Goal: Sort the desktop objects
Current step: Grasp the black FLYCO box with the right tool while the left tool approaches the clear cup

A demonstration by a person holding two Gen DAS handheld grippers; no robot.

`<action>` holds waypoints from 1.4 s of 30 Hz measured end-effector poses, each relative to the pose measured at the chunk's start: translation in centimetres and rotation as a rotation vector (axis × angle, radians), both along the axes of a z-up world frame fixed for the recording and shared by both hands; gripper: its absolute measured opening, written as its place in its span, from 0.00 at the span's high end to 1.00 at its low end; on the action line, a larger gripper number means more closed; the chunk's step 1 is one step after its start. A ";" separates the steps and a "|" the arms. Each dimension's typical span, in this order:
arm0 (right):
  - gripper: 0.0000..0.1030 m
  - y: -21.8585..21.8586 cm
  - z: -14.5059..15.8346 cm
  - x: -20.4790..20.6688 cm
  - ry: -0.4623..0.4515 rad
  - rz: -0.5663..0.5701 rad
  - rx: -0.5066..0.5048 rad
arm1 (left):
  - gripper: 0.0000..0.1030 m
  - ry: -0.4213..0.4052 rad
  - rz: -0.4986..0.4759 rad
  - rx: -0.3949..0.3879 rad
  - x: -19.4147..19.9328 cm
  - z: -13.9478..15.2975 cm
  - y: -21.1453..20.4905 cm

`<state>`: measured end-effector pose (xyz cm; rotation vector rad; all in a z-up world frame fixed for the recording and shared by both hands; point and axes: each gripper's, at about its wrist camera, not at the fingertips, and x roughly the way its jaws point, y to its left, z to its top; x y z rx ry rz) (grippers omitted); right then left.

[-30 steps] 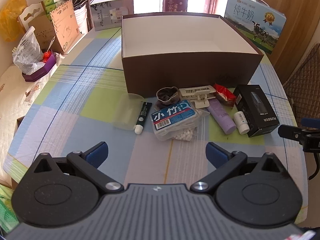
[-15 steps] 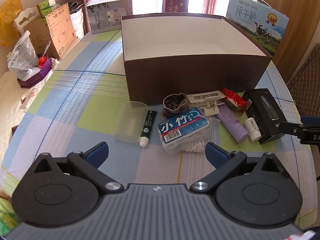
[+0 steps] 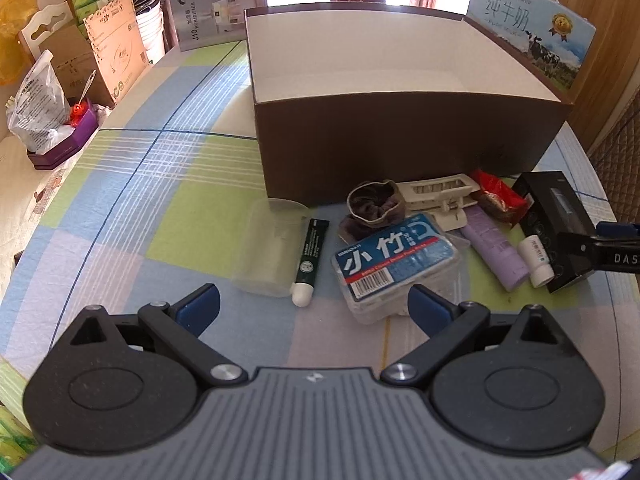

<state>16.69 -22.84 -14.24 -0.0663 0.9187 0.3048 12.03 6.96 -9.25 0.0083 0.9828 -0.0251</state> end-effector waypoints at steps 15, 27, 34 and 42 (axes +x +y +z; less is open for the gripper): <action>0.24 0.6 -1.3 1.5 0.005 0.027 -0.025 | 0.10 -0.002 -0.004 0.072 2.4 -1.5 1.8; 0.25 -2.0 -1.2 0.8 0.025 -0.009 -0.017 | 0.33 0.012 -0.102 0.066 5.1 -3.5 2.7; 0.25 -3.1 -1.1 0.2 0.036 -0.027 -0.020 | 0.39 0.037 -0.134 0.051 6.9 -4.5 3.2; 0.25 -3.4 -0.9 -0.1 0.052 -0.040 -0.018 | 0.54 0.034 -0.170 -0.014 7.7 -5.0 4.1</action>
